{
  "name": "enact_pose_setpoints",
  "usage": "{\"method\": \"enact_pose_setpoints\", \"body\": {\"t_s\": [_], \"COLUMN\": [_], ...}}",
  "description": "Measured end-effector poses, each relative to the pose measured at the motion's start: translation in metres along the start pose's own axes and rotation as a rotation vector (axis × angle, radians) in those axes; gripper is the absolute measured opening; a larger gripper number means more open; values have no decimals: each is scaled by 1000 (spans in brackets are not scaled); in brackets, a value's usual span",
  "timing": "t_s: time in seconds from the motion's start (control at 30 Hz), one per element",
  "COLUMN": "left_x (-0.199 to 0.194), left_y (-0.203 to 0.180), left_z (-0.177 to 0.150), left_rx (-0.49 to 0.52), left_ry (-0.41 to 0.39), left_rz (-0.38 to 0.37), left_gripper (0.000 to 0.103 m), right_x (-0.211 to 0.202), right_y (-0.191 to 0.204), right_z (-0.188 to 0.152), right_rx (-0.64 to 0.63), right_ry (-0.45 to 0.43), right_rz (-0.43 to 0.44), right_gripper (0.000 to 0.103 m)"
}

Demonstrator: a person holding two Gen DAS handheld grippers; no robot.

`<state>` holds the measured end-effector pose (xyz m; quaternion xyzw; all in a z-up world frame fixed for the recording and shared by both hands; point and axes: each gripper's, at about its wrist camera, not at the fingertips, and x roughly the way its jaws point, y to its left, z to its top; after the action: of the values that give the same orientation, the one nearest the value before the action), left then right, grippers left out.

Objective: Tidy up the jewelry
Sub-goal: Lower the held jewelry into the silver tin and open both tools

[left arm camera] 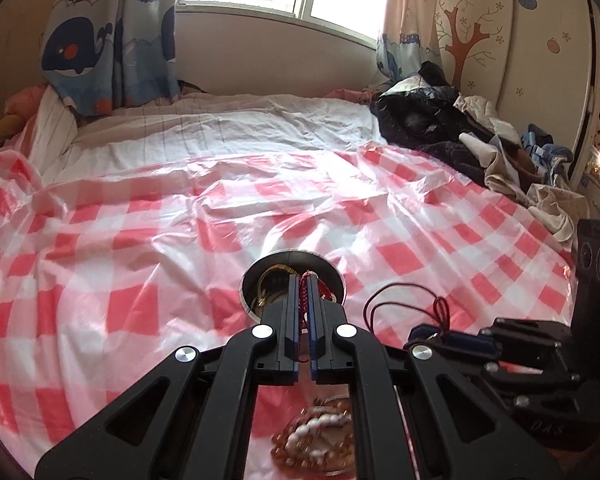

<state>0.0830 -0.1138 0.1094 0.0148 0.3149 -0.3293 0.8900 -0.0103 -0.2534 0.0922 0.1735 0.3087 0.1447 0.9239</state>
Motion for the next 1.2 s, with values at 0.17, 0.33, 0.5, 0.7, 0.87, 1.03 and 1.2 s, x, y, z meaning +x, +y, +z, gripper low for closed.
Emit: {"method": "enact_pose_setpoints", "body": {"t_s": [0.17, 0.33, 0.5, 0.7, 0.87, 1.03, 1.2], "left_x": [75, 52, 14, -15, -25, -27, -37], "left_y": [4, 26, 46, 54, 52, 54, 52], "left_z": [5, -5, -28, -60, -69, -67, -71], "left_rx": [24, 6, -5, -92, -122, -126, -118], "left_ry": [182, 155, 150, 158, 146, 143, 132], "left_rz": [80, 126, 159, 161, 164, 170, 196], "left_gripper": [7, 35, 41, 50, 55, 56, 58], "right_x": [21, 58, 96, 76, 94, 104, 102], "right_y": [-12, -19, -37, -44, -47, -37, -15], "right_z": [24, 43, 38, 34, 39, 36, 26], "right_rx": [-10, 5, 26, 31, 2, -21, -84], "right_ry": [13, 44, 155, 123, 109, 151, 195], "right_rz": [-12, 48, -91, -127, -119, 11, 7], "right_gripper": [14, 15, 42, 48, 56, 62, 62]}}
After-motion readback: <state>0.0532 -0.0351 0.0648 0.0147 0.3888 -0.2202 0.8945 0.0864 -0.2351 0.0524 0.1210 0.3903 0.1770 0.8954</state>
